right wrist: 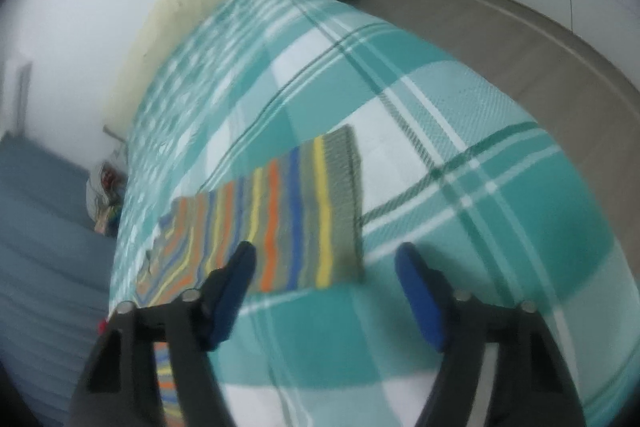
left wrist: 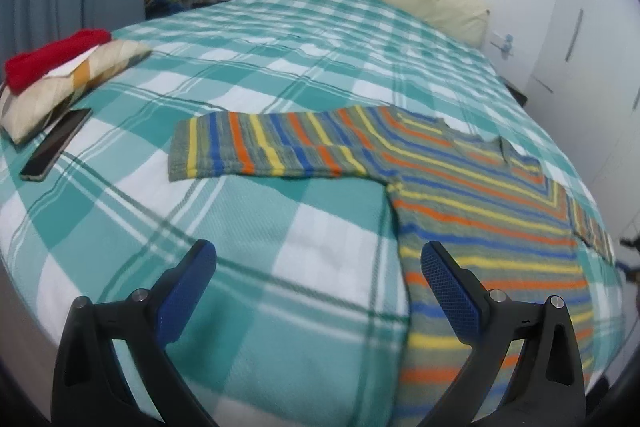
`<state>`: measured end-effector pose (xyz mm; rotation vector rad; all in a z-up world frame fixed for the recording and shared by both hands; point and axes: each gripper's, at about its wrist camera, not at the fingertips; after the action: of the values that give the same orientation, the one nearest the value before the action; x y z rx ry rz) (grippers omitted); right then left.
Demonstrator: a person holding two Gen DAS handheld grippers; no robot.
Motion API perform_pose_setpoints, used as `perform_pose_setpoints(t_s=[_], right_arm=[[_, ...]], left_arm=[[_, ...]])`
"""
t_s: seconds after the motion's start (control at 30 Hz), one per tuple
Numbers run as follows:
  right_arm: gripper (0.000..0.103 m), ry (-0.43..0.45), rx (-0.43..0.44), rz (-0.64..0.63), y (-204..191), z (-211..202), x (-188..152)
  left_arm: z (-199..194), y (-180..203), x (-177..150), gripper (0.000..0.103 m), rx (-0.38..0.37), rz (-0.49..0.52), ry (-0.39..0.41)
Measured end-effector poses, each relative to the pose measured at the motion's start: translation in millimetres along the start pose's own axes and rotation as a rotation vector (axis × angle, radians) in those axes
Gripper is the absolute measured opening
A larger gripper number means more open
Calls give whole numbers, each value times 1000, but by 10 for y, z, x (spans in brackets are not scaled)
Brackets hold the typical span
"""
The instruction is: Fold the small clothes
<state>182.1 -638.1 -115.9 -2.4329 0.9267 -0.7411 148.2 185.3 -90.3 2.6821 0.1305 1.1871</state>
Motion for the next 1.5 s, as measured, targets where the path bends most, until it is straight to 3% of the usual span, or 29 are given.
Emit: perform_pose_setpoints(t_s=[0.17,0.23,0.4,0.5,0.57,0.63,0.73,0.83,1.07,1.27,1.37,1.4,1.47,1.5], right_arm=[[51,-35,-38,-42,-62,246,184],[33,-93,-88,-54,-37,389,210],[30,-141,-85,-41,4,511,303],[31,-158,-146,-85,-115,621,336],[26,-156,-223,-168,-255,663,284],[7,-157,-265,-213,-366,698,259],[6,-126,-246,-190,-491,574,259],[6,-64,-148,-210,-808,324,268],[6,-20,80,-454,-2478,-41,87],[6,-93,184,-662,-3802,421,-505],[9,-137,200,-711,-4141,814,-785],[15,-171,214,-709,-4212,1004,-897],[41,-210,225,-692,-4261,1223,-1025],[64,-219,234,-677,-4269,1305,-1050]], left_arm=[[-104,51,-74,102,9,53,-23],[-124,57,-98,102,25,74,-30],[-114,52,-164,102,53,81,-36],[-59,66,-183,102,43,55,-46],[-43,96,-189,102,27,35,-41],[-54,131,-187,102,11,27,-34],[-117,148,-183,102,-7,24,-15],[-173,95,-186,102,-1,21,5],[-149,-120,-182,102,-12,-82,19],[-212,-143,-237,102,-19,-85,22],[-248,-162,-271,102,-14,-84,22],[-251,-170,-279,102,-13,-88,20],[-251,-196,-302,102,-10,-96,13],[-251,-206,-315,102,-8,-98,9]])
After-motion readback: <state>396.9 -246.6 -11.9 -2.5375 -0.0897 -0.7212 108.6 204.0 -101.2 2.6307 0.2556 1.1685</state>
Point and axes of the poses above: each gripper's, at about its wrist camera, not at the fingertips, and z roughly the way its jaws point, y to its right, x to its top, and after that the axes turned 3 degrees about -x, right-handed
